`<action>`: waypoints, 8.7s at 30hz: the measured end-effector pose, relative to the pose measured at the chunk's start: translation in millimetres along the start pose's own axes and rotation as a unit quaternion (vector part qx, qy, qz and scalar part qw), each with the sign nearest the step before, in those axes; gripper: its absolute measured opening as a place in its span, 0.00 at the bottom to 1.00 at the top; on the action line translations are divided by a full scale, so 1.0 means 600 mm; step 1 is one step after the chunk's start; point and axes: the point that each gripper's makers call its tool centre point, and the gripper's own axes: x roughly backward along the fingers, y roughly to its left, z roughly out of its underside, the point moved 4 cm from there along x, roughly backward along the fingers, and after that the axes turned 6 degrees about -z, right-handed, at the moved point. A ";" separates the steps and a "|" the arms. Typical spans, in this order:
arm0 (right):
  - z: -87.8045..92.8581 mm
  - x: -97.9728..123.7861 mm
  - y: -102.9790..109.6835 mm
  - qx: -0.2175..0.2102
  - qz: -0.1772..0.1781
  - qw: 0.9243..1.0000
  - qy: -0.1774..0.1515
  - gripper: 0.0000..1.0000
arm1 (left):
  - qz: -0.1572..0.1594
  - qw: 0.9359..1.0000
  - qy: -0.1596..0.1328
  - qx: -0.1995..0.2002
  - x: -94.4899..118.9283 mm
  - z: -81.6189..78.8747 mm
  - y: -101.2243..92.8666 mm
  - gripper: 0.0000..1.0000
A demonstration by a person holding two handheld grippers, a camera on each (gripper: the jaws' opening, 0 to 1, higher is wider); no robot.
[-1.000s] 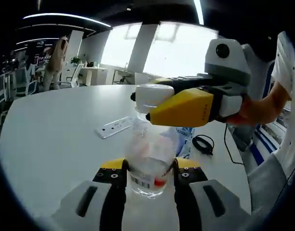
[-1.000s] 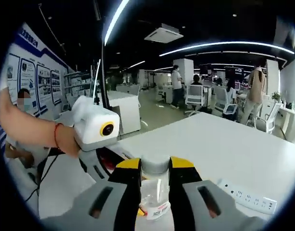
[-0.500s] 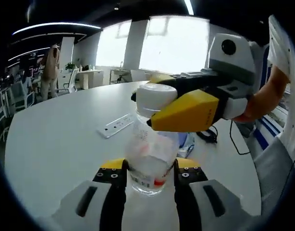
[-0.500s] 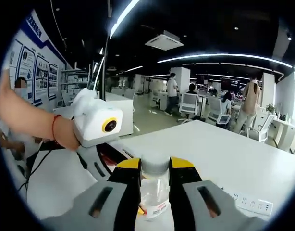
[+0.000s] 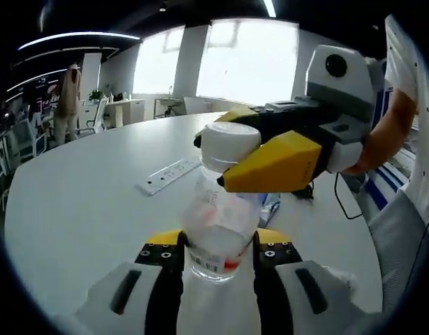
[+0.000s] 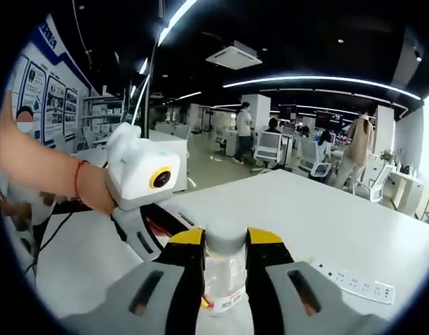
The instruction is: Arrange the tabletop items into an orderly group along one side of the table until the central work area is clear of visible clutter.
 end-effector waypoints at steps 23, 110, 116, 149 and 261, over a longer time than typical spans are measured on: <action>0.014 0.013 0.006 0.012 -0.005 1.000 0.026 0.21 | -0.002 1.000 0.026 0.002 -0.007 0.023 -0.001 0.39; 0.053 0.153 0.068 -0.013 -0.217 0.966 0.143 0.66 | -0.117 0.989 -0.026 0.092 0.226 0.028 -0.145 0.82; 0.071 0.149 0.091 -0.017 -0.272 0.946 0.174 0.58 | -0.131 0.985 -0.031 0.107 0.245 0.037 -0.160 0.82; 0.166 0.096 0.148 -0.059 -0.492 0.821 0.282 0.21 | -0.164 0.971 -0.041 0.169 0.270 0.087 -0.213 0.82; 0.164 0.115 -0.032 0.347 -0.306 0.799 0.385 0.10 | -0.136 0.974 -0.062 0.169 0.239 0.072 -0.247 0.77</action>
